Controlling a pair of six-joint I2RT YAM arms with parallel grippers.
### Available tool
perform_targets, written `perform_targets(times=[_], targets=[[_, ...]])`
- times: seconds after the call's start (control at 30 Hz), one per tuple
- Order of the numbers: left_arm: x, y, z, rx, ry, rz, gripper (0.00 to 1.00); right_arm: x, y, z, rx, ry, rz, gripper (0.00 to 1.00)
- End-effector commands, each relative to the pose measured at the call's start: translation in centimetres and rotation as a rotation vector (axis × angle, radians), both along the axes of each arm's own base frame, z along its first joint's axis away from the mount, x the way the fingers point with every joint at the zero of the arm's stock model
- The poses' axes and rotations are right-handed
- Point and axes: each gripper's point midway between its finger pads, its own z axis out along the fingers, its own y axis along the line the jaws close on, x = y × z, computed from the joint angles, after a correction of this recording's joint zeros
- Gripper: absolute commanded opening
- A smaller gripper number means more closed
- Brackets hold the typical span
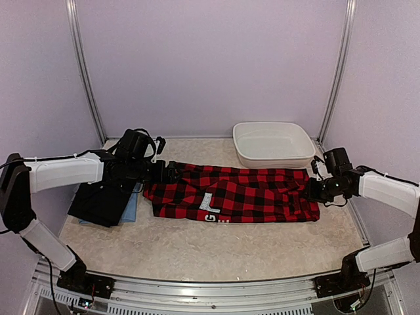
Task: Fold and stack the long sleeve shirts
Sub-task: Fold the sleeve of the rectangle-folded shirt, then rotate the rectangle-folded shirt at the center of the board.
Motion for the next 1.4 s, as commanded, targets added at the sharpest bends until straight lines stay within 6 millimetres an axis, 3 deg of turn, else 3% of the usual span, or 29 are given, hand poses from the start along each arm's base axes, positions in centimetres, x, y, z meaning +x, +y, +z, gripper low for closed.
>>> perform_targets(times=[0.0,0.17,0.3,0.6,0.73,0.9,1.03,1.17,1.27,1.37], targets=[[0.5,-0.4,0.6,0.007,-0.022,-0.002,0.99,0.0,2.6,-0.6,0.090,-0.006,0.110,0.31],[0.4,-0.5,0.5,0.009,-0.026,-0.002,0.99,0.7,4.0,-2.3,0.100,0.024,0.167,0.28],[-0.8,-2.3,0.0,0.006,-0.029,-0.058,0.99,0.8,3.5,-4.7,0.058,0.098,0.149,0.22],[-3.2,-6.0,-6.2,0.030,0.076,-0.165,0.99,0.2,1.5,-7.1,-0.018,0.156,0.061,0.16],[-4.7,-5.9,-9.5,0.089,0.131,-0.179,0.98,-0.3,0.9,-7.7,-0.039,0.176,0.042,0.16],[-6.5,-4.7,-12.0,0.156,0.139,-0.158,0.98,-0.5,0.9,-8.1,-0.041,0.183,0.045,0.16],[-7.2,-3.6,-13.7,0.208,0.133,-0.125,0.98,-0.1,1.3,-7.2,-0.032,0.154,0.073,0.16],[-7.3,-3.4,-14.1,0.249,0.094,-0.099,0.99,1.0,2.8,-4.0,0.000,0.034,0.154,0.17],[-7.0,-3.6,-13.1,0.261,0.049,-0.082,0.99,1.6,3.5,-1.2,0.000,-0.060,0.193,0.21],[-6.1,-3.8,-10.6,0.234,-0.025,-0.047,0.99,1.9,3.4,1.3,0.000,-0.146,0.196,0.29]])
